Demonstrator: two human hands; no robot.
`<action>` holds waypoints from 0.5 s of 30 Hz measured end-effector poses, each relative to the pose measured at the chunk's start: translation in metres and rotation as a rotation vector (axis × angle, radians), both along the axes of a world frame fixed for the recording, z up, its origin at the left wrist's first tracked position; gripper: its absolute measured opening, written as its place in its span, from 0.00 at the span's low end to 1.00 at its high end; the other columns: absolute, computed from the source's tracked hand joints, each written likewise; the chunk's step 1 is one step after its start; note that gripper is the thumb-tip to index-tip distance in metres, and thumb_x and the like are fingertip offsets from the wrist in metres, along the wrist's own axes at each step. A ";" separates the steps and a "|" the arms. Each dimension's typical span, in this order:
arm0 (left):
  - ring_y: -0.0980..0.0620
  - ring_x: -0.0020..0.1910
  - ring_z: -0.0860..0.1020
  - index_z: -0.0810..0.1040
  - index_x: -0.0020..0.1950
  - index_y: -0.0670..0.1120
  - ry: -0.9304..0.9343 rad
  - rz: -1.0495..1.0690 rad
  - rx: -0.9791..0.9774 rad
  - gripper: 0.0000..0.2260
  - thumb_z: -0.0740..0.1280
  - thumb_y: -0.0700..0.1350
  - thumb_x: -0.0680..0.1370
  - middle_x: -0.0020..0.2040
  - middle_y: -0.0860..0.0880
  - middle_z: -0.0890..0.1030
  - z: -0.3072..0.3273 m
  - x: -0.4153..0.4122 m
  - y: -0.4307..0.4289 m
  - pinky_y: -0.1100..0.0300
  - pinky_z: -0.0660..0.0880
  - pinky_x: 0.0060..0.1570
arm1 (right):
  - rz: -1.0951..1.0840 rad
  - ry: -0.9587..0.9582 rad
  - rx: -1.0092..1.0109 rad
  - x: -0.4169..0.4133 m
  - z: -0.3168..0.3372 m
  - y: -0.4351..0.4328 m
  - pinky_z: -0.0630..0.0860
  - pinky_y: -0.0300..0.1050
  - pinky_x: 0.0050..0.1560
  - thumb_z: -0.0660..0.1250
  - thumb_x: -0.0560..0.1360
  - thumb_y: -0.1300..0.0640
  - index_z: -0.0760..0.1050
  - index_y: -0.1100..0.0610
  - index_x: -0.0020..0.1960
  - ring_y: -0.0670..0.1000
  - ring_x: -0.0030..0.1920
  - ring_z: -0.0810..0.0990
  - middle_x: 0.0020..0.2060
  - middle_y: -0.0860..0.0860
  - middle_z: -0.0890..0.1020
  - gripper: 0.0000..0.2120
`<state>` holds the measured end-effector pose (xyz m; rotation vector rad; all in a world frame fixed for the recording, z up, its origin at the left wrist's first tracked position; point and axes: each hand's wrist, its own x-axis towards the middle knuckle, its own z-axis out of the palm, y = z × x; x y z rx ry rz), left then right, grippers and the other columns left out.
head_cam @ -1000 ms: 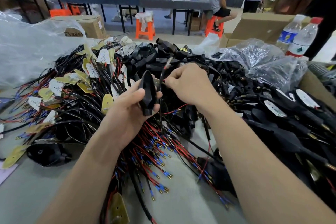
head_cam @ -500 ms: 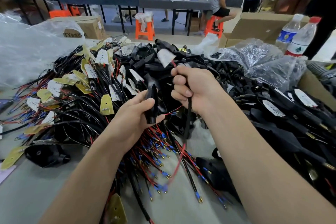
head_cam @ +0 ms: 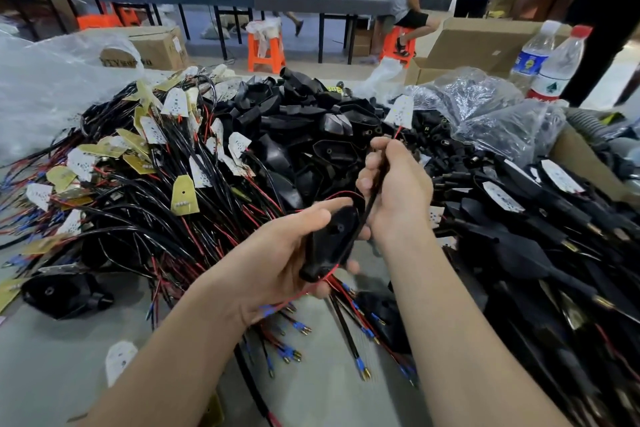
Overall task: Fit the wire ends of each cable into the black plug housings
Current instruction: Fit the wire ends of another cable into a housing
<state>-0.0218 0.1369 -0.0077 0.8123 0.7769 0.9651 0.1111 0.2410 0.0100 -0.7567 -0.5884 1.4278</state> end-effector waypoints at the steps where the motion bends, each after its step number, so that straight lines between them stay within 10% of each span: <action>1: 0.46 0.35 0.82 0.75 0.73 0.50 0.012 0.028 -0.021 0.21 0.62 0.45 0.79 0.55 0.41 0.85 0.000 0.000 0.001 0.65 0.70 0.19 | -0.024 -0.102 0.028 0.000 -0.007 -0.001 0.65 0.40 0.25 0.59 0.83 0.61 0.79 0.57 0.44 0.49 0.25 0.68 0.28 0.51 0.76 0.13; 5: 0.49 0.20 0.70 0.74 0.72 0.45 0.044 0.155 -0.082 0.29 0.60 0.42 0.70 0.43 0.40 0.79 0.008 -0.001 0.015 0.68 0.64 0.14 | 0.237 -0.382 0.002 -0.005 -0.027 -0.019 0.73 0.42 0.33 0.67 0.79 0.53 0.79 0.49 0.55 0.50 0.39 0.80 0.42 0.51 0.86 0.06; 7: 0.50 0.18 0.69 0.76 0.70 0.44 0.040 0.186 -0.046 0.25 0.59 0.39 0.73 0.40 0.41 0.80 0.014 0.001 0.018 0.69 0.64 0.14 | 0.377 -0.421 -0.027 -0.005 -0.029 -0.027 0.76 0.43 0.36 0.72 0.70 0.50 0.76 0.46 0.60 0.49 0.41 0.83 0.47 0.50 0.87 0.18; 13: 0.52 0.24 0.72 0.77 0.70 0.36 0.409 0.384 0.059 0.22 0.62 0.44 0.78 0.41 0.38 0.72 -0.008 -0.003 0.028 0.65 0.63 0.15 | 0.268 -0.992 0.175 0.003 -0.012 -0.046 0.76 0.54 0.41 0.66 0.74 0.40 0.80 0.59 0.43 0.49 0.35 0.78 0.31 0.52 0.80 0.20; 15: 0.53 0.27 0.74 0.85 0.62 0.45 0.250 0.419 0.088 0.20 0.66 0.46 0.72 0.42 0.41 0.78 -0.015 -0.003 0.022 0.64 0.64 0.17 | 0.051 -1.201 0.250 0.008 -0.009 -0.046 0.71 0.51 0.37 0.65 0.76 0.41 0.73 0.60 0.36 0.52 0.34 0.76 0.25 0.49 0.75 0.23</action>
